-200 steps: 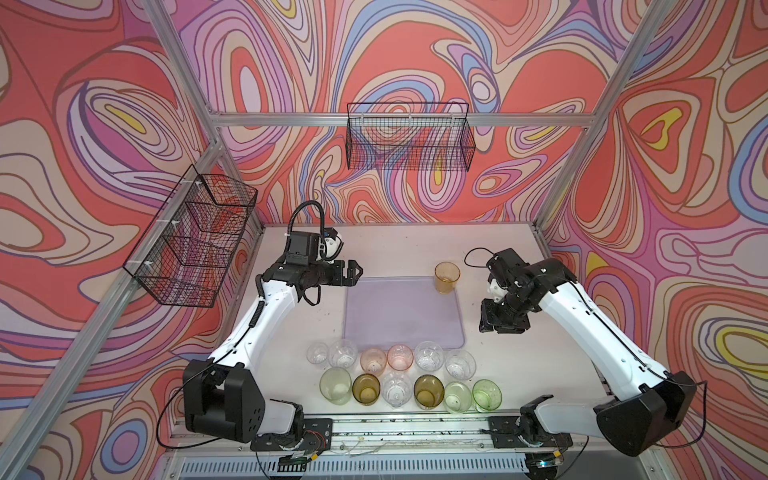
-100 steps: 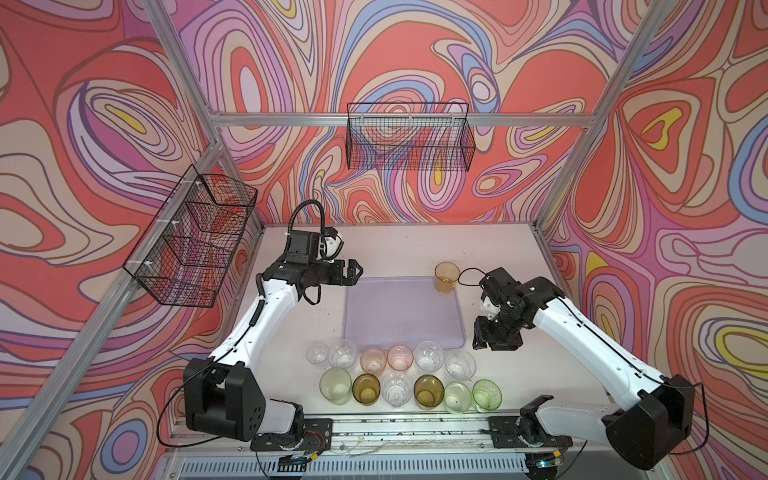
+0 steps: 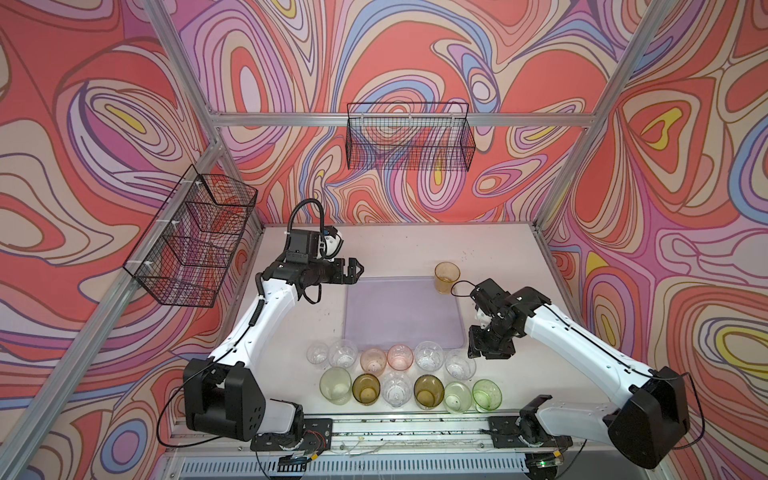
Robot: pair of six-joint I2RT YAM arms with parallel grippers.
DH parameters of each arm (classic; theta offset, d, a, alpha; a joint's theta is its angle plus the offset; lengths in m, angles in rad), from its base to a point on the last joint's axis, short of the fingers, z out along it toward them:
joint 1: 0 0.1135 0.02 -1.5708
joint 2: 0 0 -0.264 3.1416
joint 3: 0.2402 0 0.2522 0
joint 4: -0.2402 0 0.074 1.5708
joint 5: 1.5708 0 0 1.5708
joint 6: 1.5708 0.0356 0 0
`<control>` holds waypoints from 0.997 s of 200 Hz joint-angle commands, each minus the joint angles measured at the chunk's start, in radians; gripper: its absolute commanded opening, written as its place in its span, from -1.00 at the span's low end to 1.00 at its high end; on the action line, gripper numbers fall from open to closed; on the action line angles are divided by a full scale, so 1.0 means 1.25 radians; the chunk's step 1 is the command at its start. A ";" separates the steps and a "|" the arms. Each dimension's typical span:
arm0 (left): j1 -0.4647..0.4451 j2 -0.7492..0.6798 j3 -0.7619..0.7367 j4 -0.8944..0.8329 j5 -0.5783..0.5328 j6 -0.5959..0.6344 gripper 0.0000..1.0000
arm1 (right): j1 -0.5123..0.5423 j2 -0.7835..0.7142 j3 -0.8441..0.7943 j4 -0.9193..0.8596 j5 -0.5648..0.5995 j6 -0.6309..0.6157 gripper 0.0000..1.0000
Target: Place the glasses into the tray
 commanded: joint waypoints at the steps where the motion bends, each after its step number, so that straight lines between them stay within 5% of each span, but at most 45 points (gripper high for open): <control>1: -0.001 0.006 0.024 -0.001 0.007 -0.002 1.00 | 0.006 0.015 -0.021 0.036 0.003 0.017 -0.01; 199: -0.001 0.009 0.025 -0.011 0.015 0.002 0.95 | 0.020 0.039 -0.070 0.081 0.001 0.026 -0.51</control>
